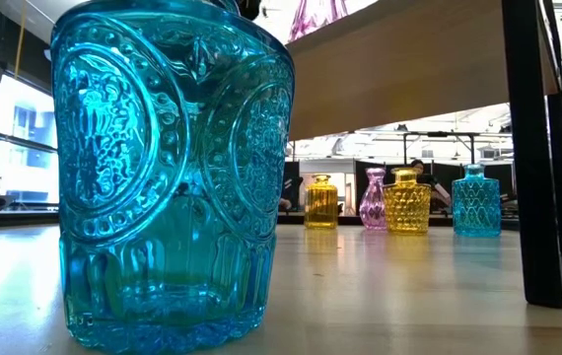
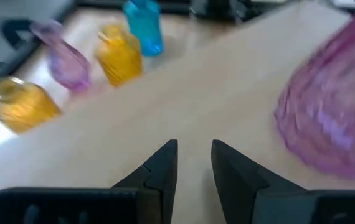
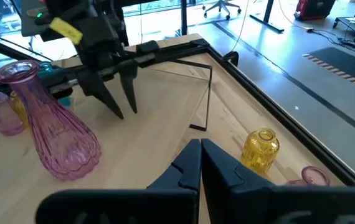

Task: Sort vases onto shelf
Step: Put the middle pink flower vase on the shelf

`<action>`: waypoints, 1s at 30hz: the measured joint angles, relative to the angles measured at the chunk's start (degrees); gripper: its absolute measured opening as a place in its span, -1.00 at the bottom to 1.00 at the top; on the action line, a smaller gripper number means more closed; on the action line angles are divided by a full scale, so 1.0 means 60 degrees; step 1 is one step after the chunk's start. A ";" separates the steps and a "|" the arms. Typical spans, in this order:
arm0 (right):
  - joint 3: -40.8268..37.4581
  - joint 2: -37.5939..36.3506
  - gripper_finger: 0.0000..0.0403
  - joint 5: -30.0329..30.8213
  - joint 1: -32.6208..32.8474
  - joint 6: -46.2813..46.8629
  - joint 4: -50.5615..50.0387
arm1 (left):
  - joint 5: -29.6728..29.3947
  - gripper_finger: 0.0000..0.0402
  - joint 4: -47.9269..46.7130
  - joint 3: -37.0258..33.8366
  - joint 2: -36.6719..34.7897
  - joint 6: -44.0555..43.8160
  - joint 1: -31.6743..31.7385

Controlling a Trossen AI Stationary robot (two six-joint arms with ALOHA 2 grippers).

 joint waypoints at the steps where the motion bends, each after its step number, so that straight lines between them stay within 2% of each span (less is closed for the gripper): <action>1: 0.0001 0.0000 -1.00 0.0000 0.0000 -0.0021 0.0000 | -0.0353 -0.56 0.0100 0.0000 0.0001 -0.0096 -0.0142; 5: 0.0002 0.0000 -1.00 0.0000 0.0000 -0.0120 -0.0002 | -0.1886 -0.56 0.0765 0.0007 0.0004 -0.0599 -0.0777; 11: 0.0002 0.0000 -1.00 0.0000 0.0000 -0.0292 -0.0002 | -0.5394 -0.56 0.0749 0.0007 0.0007 -0.1463 -0.1833; 14: 0.0001 0.0000 -1.00 0.0000 0.0000 -0.0302 -0.0002 | -0.6724 -0.56 0.0711 0.0007 0.0076 -0.2046 -0.2218; 24: 0.0002 0.0000 -1.00 -0.0265 0.0000 -0.0372 -0.0002 | -0.8436 -0.56 0.0870 0.0011 0.1414 -0.3484 -0.2769; 30: 0.0002 0.0000 -1.00 -0.0301 0.0000 -0.0372 -0.0002 | -0.8776 -0.56 0.1214 0.0004 0.2002 -0.4193 -0.2802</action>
